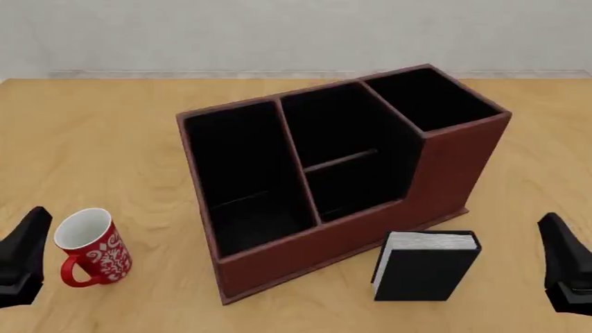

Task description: Pick up the book and place it in the back compartment of the caddy.

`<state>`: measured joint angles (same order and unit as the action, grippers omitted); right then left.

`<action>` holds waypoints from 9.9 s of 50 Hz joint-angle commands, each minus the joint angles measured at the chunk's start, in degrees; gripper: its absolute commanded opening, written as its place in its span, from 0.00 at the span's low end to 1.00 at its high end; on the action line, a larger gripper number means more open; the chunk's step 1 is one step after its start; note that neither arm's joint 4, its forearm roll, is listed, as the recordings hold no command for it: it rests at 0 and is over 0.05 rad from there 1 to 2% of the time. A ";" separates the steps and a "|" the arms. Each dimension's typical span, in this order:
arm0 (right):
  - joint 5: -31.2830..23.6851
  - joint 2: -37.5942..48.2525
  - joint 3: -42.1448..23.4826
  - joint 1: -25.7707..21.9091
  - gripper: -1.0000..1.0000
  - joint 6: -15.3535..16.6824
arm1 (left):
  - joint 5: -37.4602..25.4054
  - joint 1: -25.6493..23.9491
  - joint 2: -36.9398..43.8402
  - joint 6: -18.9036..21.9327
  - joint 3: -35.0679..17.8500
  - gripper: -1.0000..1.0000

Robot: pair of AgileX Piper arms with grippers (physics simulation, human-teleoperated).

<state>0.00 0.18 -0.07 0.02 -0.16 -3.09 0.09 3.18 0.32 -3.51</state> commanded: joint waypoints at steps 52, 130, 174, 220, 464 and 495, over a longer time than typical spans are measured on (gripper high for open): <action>-0.49 0.15 -0.49 0.05 1.00 -0.24 | 9.09 -44.26 32.43 -1.30 -23.95 1.00; -0.25 0.31 -0.42 0.05 1.00 -0.21 | 32.03 -63.89 81.73 1.59 -35.11 1.00; -0.52 0.12 -0.53 0.04 1.00 -0.19 | 31.64 -64.07 93.18 -0.55 -40.02 1.00; -0.44 0.10 -0.43 0.02 1.00 -0.16 | 31.47 -63.72 102.28 -0.12 -45.28 1.00; -0.31 0.14 -0.37 -0.01 1.00 -0.10 | 20.63 -46.23 66.60 -0.27 -29.70 1.00; -0.31 0.14 -0.37 -0.01 1.00 -0.08 | -2.83 -33.29 30.38 1.37 -22.32 1.00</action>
<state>-0.30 0.31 -0.44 0.00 -0.24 2.36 -37.65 44.49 1.09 -27.37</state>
